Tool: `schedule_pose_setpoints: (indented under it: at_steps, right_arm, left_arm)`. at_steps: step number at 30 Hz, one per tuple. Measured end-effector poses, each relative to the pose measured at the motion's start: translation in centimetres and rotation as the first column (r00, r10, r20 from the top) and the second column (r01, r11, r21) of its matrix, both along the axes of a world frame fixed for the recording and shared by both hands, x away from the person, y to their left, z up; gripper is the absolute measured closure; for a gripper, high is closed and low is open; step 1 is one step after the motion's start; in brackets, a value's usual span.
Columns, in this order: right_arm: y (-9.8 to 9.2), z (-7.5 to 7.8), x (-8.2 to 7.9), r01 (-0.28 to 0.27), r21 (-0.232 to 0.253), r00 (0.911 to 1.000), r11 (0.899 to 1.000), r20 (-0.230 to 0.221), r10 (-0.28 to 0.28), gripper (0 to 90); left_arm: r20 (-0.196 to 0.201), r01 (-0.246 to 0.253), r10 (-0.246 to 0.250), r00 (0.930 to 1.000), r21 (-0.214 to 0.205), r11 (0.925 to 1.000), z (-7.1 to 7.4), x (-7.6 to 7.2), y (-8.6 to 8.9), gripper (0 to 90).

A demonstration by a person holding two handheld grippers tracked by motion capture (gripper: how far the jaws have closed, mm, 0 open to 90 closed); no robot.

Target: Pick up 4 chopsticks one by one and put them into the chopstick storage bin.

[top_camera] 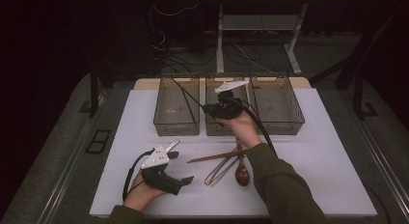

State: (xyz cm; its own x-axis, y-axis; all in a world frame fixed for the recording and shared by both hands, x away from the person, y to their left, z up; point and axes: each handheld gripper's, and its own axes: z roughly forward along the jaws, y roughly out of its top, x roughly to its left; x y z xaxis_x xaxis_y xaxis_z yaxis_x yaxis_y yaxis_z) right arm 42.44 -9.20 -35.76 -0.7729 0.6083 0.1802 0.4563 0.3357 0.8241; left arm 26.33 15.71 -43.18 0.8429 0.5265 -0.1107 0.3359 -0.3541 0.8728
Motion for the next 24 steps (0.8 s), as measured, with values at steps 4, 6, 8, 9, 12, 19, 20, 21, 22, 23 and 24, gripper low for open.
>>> schedule_pose_setpoints:
  at_steps: [4, 6, 8, 9, 12, 19, 20, 21, 22, 23, 24]
  right_arm:
    - [1.3, 0.2, 0.8, 0.008, 0.006, 1.0, 1.0, 0.003, -0.008, 84.8]
    - [1.8, 0.2, 1.3, 0.012, 0.006, 0.9999, 1.0, 0.0, -0.012, 84.8]
    - [2.4, 0.2, 1.6, 0.013, 0.01, 0.9999, 1.0, 0.0, -0.013, 84.8]
    - [2.7, 0.1, 1.8, 0.014, 0.01, 0.9999, 1.0, 0.0, -0.014, 84.8]
    - [3.7, 0.0, 2.3, 0.013, 0.009, 0.9999, 1.0, -0.006, -0.013, 84.8]
    - [6.0, 0.1, 3.4, 0.013, -0.016, 0.9999, 1.0, -0.005, -0.013, 84.7]
    - [6.2, 0.1, 3.6, 0.012, -0.019, 0.9999, 1.0, -0.007, -0.013, 84.7]
    - [6.5, 0.0, 3.8, 0.015, -0.021, 0.9998, 1.0, -0.009, -0.015, 84.8]
    - [6.7, -0.1, 3.9, 0.016, -0.026, 0.9998, 1.0, -0.013, -0.017, 84.8]
    - [7.0, -0.3, 4.1, 0.018, -0.035, 0.9997, 0.999, -0.016, -0.019, 84.8]
    - [7.2, -0.5, 4.2, 0.02, -0.041, 0.9996, 0.999, -0.019, -0.021, 84.8]
  left_arm:
    - [0.002, 0.001, -0.001, 1.0, -0.001, 1.0, 0.0, 0.0, 0.0, 0.0]
    - [0.001, 0.001, -0.001, 1.0, 0.0, 1.0, 0.0, 0.0, 0.0, 0.1]
    - [0.003, 0.0, 0.0, 1.0, -0.001, 1.0, 0.1, 0.0, 0.0, 0.0]
    - [0.001, 0.0, 0.0, 1.0, -0.004, 1.0, 0.1, -0.1, -0.1, 0.0]
    - [0.006, 0.002, -0.002, 1.0, -0.003, 1.0, 0.1, 0.0, 0.0, 0.0]
    - [0.006, 0.005, -0.005, 1.0, 0.001, 1.0, 0.1, 0.0, 0.0, 0.0]
    - [0.005, 0.006, -0.006, 1.0, 0.001, 1.0, 0.1, 0.0, 0.0, 0.1]
    - [0.003, 0.005, -0.005, 1.0, 0.0, 1.0, 0.1, 0.0, 0.0, 0.1]
    - [0.007, 0.008, -0.008, 0.9999, 0.002, 1.0, 0.1, 0.0, 0.0, 0.0]
    - [0.007, 0.008, -0.008, 0.9999, 0.001, 1.0, 0.2, 0.0, 0.0, 0.1]
    - [0.007, 0.009, -0.009, 0.9999, 0.001, 1.0, 0.2, 0.0, 0.0, 0.1]
